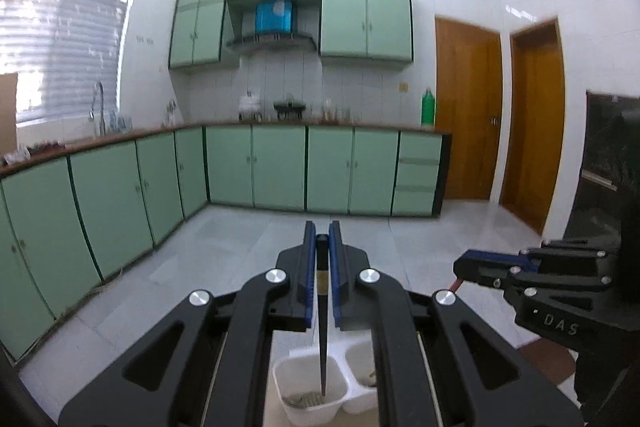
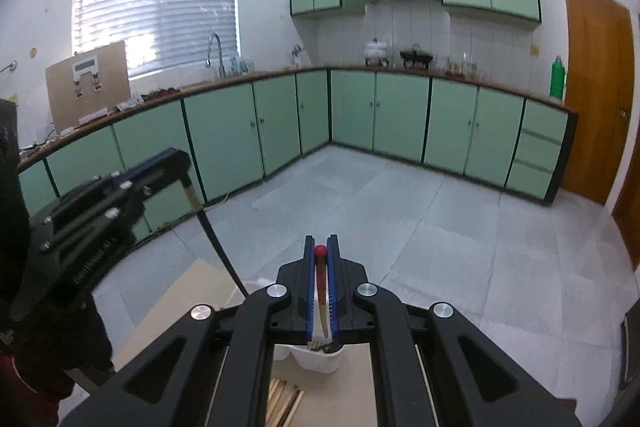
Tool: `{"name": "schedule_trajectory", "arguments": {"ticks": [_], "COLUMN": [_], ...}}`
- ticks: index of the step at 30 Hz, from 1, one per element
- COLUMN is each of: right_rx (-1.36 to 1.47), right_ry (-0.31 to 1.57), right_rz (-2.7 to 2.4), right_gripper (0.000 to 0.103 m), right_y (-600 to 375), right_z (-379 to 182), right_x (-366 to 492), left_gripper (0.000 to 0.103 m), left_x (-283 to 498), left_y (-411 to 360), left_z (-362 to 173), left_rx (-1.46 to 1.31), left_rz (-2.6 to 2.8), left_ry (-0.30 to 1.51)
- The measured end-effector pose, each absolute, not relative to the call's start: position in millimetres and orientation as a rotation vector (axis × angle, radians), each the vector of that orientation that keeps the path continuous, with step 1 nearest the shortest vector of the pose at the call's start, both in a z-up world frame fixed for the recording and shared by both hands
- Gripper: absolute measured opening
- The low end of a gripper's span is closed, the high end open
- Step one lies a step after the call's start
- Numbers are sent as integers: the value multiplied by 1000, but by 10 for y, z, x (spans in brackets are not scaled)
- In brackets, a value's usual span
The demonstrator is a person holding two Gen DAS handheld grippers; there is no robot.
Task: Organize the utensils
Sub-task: 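Lift both chopsticks, lower them into the white cup and open both grippers, then move both open grippers back over the remaining chopsticks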
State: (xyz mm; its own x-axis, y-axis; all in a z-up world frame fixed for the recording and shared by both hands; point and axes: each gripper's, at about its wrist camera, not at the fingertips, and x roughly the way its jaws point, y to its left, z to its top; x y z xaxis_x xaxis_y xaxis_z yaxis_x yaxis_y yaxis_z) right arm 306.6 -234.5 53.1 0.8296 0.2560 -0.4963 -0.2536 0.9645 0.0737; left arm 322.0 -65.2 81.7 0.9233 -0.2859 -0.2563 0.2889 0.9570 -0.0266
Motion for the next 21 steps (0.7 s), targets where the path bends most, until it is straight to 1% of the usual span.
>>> {"name": "schedule_trajectory", "arguments": {"ticks": [3, 6, 8, 9, 10, 11, 12, 14, 15, 17, 18, 19, 20, 21], "right_rx": [18, 19, 22, 24, 31, 36, 41, 51, 54, 55, 57, 65, 70, 77], "right_ry": [572, 598, 598, 593, 582, 574, 565, 540, 532, 509, 498, 489, 487, 486], "right_rz": [282, 290, 285, 281, 272, 265, 255, 231, 223, 197, 189, 187, 189, 189], "right_gripper": [6, 6, 7, 9, 13, 19, 23, 40, 45, 64, 68, 72, 74, 76], "right_y": [-2321, -2312, -2328, -2343, -2381, -2408, -2440, -2522, -2552, -2615, -2639, -2674, -2691, -2715], "right_z": [371, 274, 261, 269, 285, 297, 313, 351, 356, 361, 354, 328, 309, 265], "right_x": [3160, 3194, 3184, 3168, 3132, 3113, 3073, 2945, 2887, 2727, 2642, 2526, 2460, 2346], "left_gripper": [6, 7, 11, 14, 17, 22, 25, 32, 39, 48, 58, 63, 64, 68], "left_x": [3356, 3365, 3328, 3298, 3267, 3226, 3198, 3094, 3007, 2855, 2798, 2689, 2590, 2487], "left_y": [-687, -625, -582, -553, -516, -480, -463, -401, -363, -314, -294, -252, -214, -176], "left_z": [617, 537, 516, 519, 539, 563, 574, 615, 626, 625, 616, 584, 543, 485], "left_rx": [33, 42, 40, 36, 31, 25, 22, 21, 25, 30, 34, 34, 33, 33], "left_rz": [-293, -290, -289, -290, -287, -285, -285, -283, -281, -275, -266, -263, -267, -265], "left_ry": [333, 352, 356, 354, 349, 344, 341, 328, 325, 323, 325, 326, 329, 339]}}
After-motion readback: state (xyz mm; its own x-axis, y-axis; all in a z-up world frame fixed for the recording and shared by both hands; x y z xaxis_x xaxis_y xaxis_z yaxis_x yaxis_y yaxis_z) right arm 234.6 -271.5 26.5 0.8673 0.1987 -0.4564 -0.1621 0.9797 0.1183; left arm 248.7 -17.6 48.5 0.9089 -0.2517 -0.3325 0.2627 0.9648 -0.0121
